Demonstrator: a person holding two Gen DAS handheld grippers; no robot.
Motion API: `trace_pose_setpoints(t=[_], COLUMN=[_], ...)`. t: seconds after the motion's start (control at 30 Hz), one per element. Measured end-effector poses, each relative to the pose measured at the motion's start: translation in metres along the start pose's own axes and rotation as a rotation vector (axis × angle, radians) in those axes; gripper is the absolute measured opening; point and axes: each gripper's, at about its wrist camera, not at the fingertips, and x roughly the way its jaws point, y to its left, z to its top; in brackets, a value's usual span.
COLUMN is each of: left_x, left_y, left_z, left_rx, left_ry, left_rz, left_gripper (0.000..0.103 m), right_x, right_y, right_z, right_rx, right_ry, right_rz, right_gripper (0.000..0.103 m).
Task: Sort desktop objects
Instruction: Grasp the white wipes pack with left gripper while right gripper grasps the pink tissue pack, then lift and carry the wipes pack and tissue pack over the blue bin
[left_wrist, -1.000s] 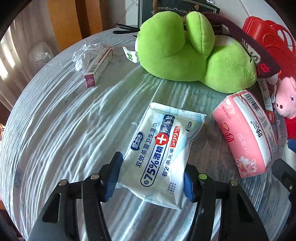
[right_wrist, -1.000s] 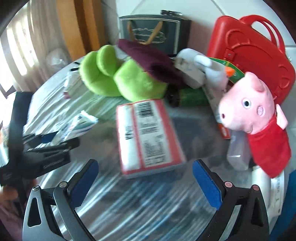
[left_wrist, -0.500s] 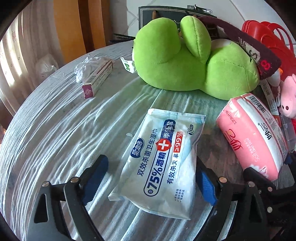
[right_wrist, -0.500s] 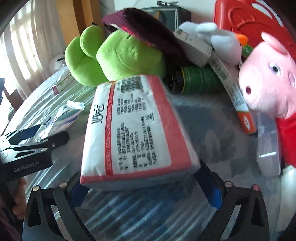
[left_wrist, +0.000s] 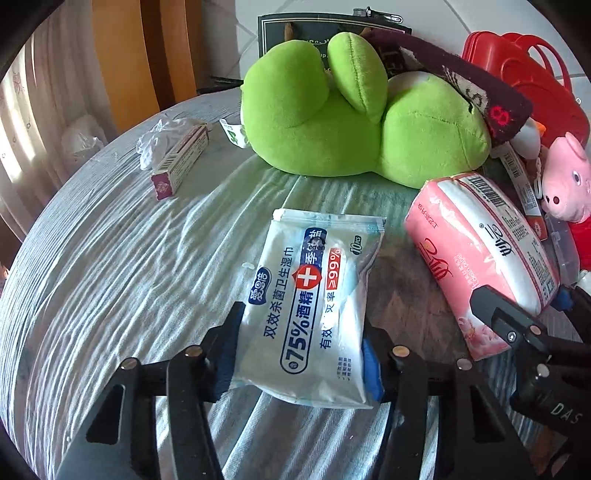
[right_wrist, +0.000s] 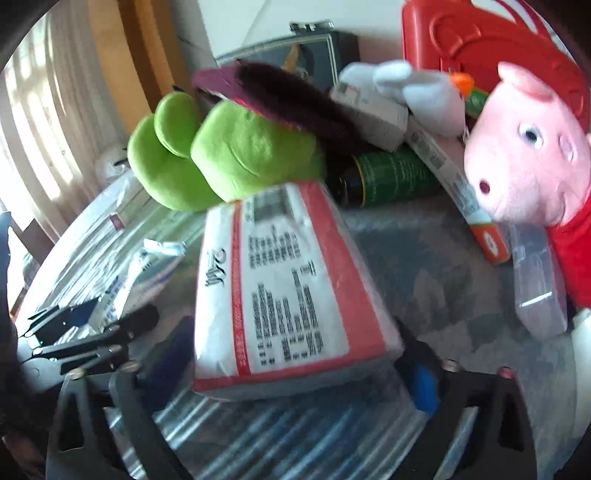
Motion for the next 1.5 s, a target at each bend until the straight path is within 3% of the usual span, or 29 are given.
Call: trace_pose_setpoints(t=[0.17,0.47,0.63,0.87,1.07,1.3,1.5], left_x=[-0.036,-0.156,-0.219,-0.305,-0.366,-0.430,-0.471], left_y=[0.001,0.007,0.008,0.011,-0.008,-0.069,-0.141], left_z=[-0.005,-0.003,0.003,-0.005,-0.024,-0.052,-0.086], left_rx=[-0.003,-0.022,-0.014,0.049,0.129,0.255,0.353], left_ry=[-0.047,-0.194,-0.265,-0.358,-0.425,-0.492,-0.521], left_rz=[0.024,0.040,-0.004,-0.099,-0.251,-0.427,-0.548], left_gripper=[0.049,0.049,0.049,0.049,0.049,0.049,0.049], right_x=[-0.032,-0.139,-0.222,-0.321,-0.408,-0.493,-0.560], right_y=[0.015,0.061,0.079,0.100,0.113,0.099,0.057], right_z=[-0.002,-0.002,-0.005,-0.014,-0.043,-0.087,-0.125], right_rx=[0.001,-0.013,0.012,0.064,0.118,0.203,0.296], right_ry=[-0.062,-0.242,-0.355,-0.450,-0.533,-0.608,-0.649], right_rz=[-0.038,-0.094,-0.163,-0.291,-0.458,-0.634,-0.760], right_gripper=[0.085,0.085,0.085,0.085,0.085,0.085,0.085])
